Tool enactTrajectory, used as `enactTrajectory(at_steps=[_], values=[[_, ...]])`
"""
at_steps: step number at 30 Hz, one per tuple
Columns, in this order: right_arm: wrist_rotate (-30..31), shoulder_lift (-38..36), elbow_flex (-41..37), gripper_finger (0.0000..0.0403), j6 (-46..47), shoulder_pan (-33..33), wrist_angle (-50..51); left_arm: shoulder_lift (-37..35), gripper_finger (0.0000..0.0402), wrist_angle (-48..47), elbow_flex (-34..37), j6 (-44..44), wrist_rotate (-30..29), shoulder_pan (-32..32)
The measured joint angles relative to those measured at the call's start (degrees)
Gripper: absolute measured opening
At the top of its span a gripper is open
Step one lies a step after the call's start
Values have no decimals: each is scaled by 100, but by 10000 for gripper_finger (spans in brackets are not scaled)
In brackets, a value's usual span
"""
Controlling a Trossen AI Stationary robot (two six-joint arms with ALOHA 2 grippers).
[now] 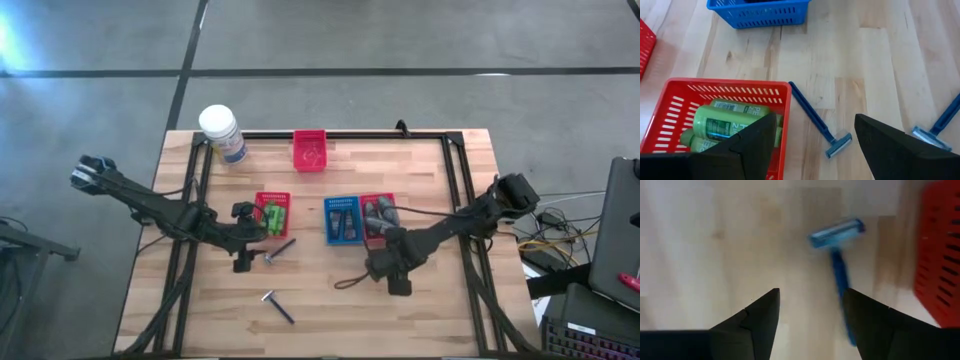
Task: Pick & Place Travel size toiletries
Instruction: Put the blue razor into the top red bin
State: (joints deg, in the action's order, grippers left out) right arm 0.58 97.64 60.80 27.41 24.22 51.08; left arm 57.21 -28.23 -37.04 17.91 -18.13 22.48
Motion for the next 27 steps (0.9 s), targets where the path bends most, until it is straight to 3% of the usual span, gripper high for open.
enactTrajectory(at_steps=[15,20,27], values=[[44,7,-754,199,-961,-380,-809,0,273,105,0,347,-14,0],[-96,7,-768,159,-1145,-426,-880,0,273,178,0,360,-153,-1],[-273,7,-767,72,-1038,-374,-891,0,273,186,0,371,-155,-2]])
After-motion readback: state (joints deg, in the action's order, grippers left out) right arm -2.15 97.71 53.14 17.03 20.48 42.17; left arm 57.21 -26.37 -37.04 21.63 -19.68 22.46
